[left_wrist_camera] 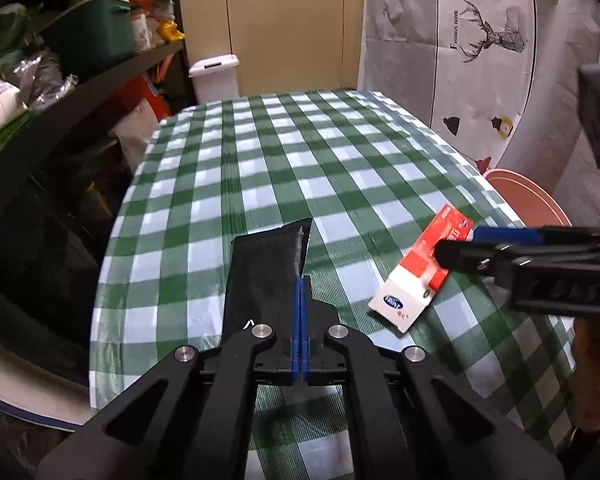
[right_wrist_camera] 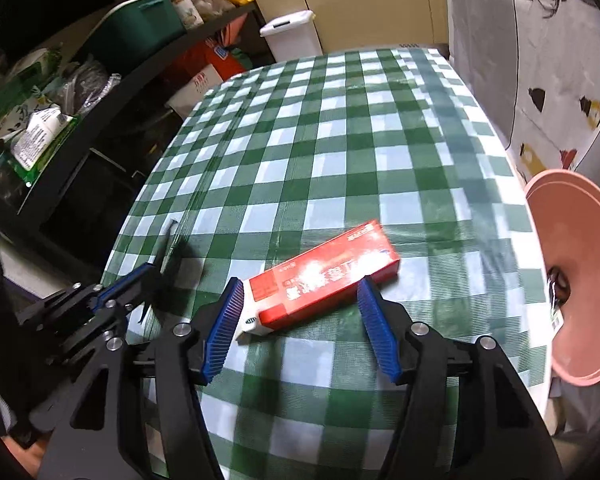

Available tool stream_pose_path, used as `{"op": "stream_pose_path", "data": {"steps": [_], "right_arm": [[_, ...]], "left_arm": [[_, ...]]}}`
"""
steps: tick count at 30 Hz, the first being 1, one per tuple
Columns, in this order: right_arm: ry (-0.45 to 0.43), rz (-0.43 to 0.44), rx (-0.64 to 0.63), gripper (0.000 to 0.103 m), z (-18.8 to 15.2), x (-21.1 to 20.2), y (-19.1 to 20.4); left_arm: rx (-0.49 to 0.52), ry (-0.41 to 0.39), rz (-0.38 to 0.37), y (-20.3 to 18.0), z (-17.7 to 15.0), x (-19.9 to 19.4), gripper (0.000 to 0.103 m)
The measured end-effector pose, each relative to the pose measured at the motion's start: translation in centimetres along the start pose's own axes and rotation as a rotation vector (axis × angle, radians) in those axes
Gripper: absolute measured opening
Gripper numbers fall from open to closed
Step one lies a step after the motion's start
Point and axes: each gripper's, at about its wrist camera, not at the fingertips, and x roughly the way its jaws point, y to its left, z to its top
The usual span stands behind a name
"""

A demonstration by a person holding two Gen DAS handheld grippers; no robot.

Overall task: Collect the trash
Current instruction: 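Grasp the black snack packet with the left tool while the right tool grasps the red ointment box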

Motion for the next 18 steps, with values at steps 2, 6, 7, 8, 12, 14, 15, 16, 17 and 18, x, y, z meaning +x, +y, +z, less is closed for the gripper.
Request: {"op": "stream_pose_path", "data": {"steps": [2, 6, 7, 8, 12, 14, 15, 16, 17, 18], "right_arm": [[0.015, -0.021, 0.012, 0.062, 0.2, 0.8, 0.3], [0.033, -0.049, -0.004, 0.062, 0.6, 2.3, 1.0], [0.034, -0.059, -0.012, 0.062, 0.8, 2.6, 1.1], [0.033, -0.074, -0.026, 0.063, 0.9, 2.9, 1.3], [0.021, -0.106, -0.071, 0.064, 1.4, 3.2, 1.8], [0.024, -0.137, -0.099, 0.064, 1.4, 3.3, 2.1], [0.029, -0.139, -0.106, 0.064, 1.4, 3.5, 2.1], [0.037, -0.133, -0.107, 0.064, 1.3, 3.6, 2.1], [0.045, -0.114, -0.100, 0.064, 1.2, 3.7, 2.0], [0.052, -0.101, -0.102, 0.064, 1.1, 3.7, 2.1]], "left_arm": [[-0.007, -0.012, 0.001, 0.1, 0.3, -0.2, 0.000], [-0.027, -0.029, 0.007, 0.7, 0.8, -0.3, 0.000], [-0.035, -0.030, 0.009, 0.9, 0.8, -0.3, 0.000], [-0.043, -0.030, 0.009, 1.1, 0.8, -0.3, 0.000], [-0.062, -0.041, 0.018, 1.6, 1.2, -0.4, 0.000], [-0.068, -0.045, 0.020, 1.8, 1.4, -0.4, 0.000], [-0.073, -0.048, 0.021, 1.9, 1.5, -0.4, 0.000], [-0.078, -0.049, 0.020, 1.9, 1.5, -0.4, 0.000], [-0.079, -0.050, 0.020, 2.0, 1.6, -0.4, 0.000], [-0.079, -0.052, 0.019, 2.0, 1.6, -0.4, 0.000]]}}
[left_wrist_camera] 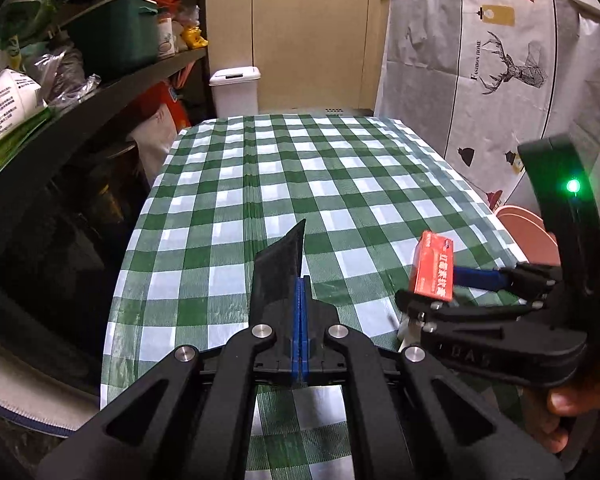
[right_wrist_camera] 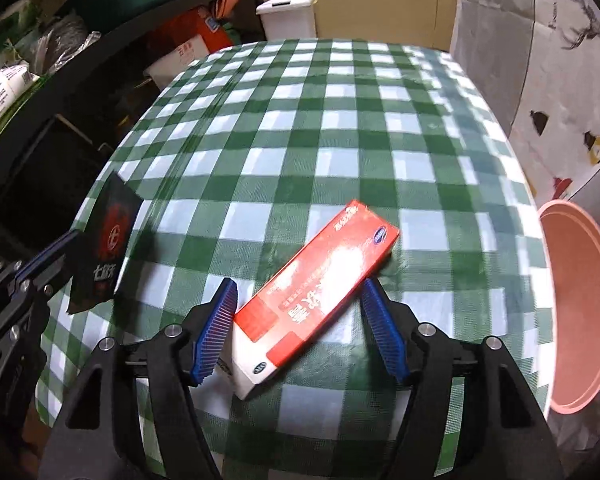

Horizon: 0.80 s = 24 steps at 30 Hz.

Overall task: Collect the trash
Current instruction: 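Grasp the black snack packet with the left tool while the right tool grasps the red ointment box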

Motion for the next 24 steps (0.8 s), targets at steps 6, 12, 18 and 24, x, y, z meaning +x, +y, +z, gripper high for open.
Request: {"op": "stream_pose_path", "data": {"steps": [6, 12, 18, 24], "right_arm": [[-0.020, -0.035, -0.059, 0.047, -0.2, -0.6, 0.9], [-0.039, -0.015, -0.050, 0.035, -0.8, -1.7, -0.1], [-0.098, 0.001, -0.050, 0.035, -0.4, -3.9, -0.6], [-0.133, 0.005, -0.062, 0.035, -0.8, -5.3, -1.0]], "left_arm": [[0.001, -0.006, -0.007, -0.3, 0.3, -0.1, 0.000], [-0.045, -0.017, -0.038, 0.5, 0.6, -0.5, 0.000], [-0.085, -0.048, -0.072, 1.1, 0.9, -1.3, 0.000], [-0.067, -0.066, -0.068, 0.0, 1.4, -1.7, 0.000]]}}
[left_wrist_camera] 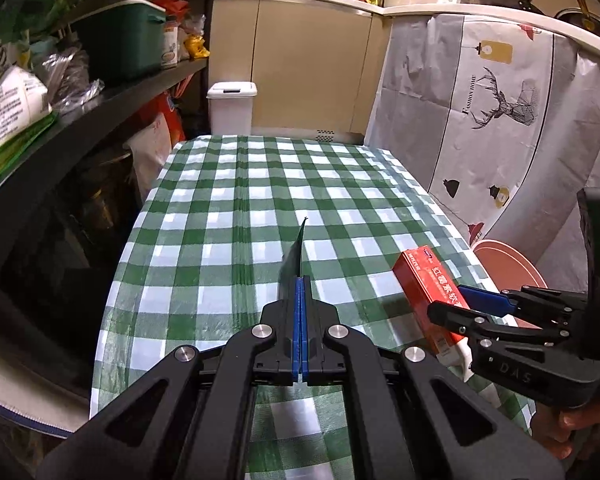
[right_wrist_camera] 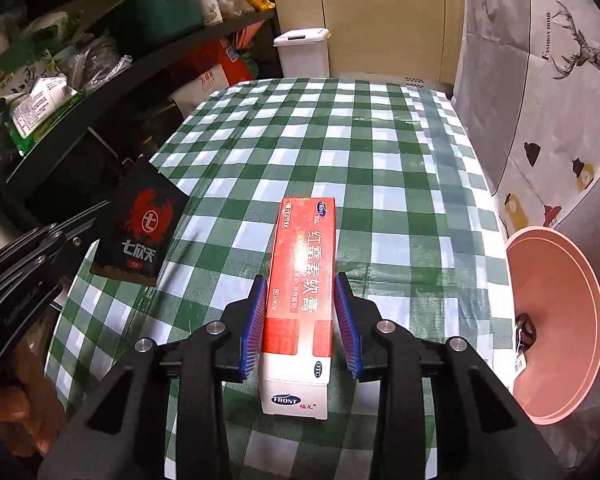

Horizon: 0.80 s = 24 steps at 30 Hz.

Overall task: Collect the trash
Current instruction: 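Grasp the black snack packet with the left tool while the right tool grasps the red ointment box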

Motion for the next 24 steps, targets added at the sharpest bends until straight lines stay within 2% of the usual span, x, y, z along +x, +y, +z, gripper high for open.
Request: {"op": "stream_pose_path", "data": {"steps": [6, 17, 24], "right_arm": [[-0.071, -0.022, -0.030, 0.035, -0.5, -2.0, -0.5], [-0.212, -0.077, -0.004, 0.035, -0.4, -6.0, -2.8], [-0.269, -0.112, -0.018, 0.035, -0.5, -7.7, -3.6]], "left_arm": [[0.024, -0.012, -0.008, -1.6, 0.5, -0.4, 0.000], [0.053, -0.030, -0.028, -4.1, 0.9, -1.0, 0.000], [0.064, -0.035, -0.043, -5.4, 1.1, -1.2, 0.000]]}}
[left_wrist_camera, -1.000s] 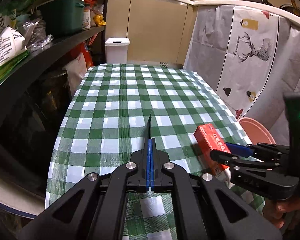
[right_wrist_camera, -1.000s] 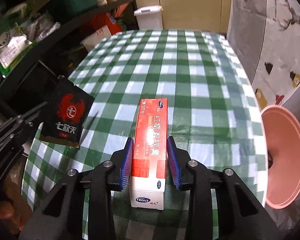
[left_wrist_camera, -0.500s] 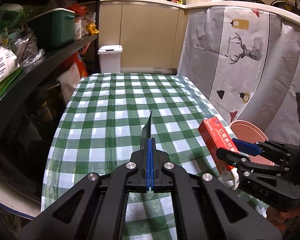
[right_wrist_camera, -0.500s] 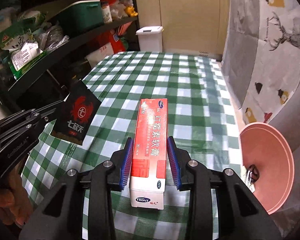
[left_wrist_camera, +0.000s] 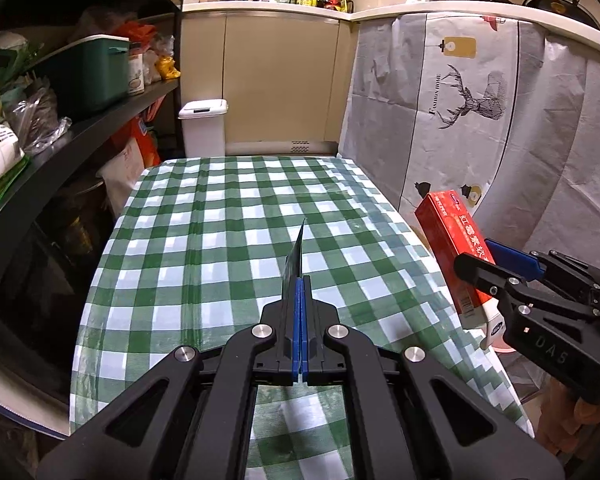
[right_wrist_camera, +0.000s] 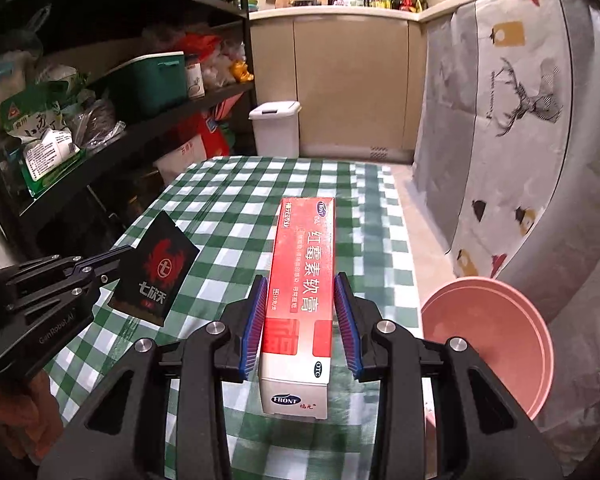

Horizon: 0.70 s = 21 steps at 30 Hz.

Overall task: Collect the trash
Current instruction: 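Grasp the black snack packet with the left tool while the right tool grasps the red ointment box, then carry the black packet with the left tool while the right tool carries the red box over the bin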

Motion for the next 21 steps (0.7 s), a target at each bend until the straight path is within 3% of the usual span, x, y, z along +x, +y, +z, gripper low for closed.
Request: {"op": "stream_pose_path", "data": {"steps": [21], "right_arm": [[-0.102, -0.073, 0.057, 0.035, 1.2, -2.7, -3.4]], "left_arm": [[0.030, -0.006, -0.042, -4.1, 1.0, 0.8, 0.000]]}}
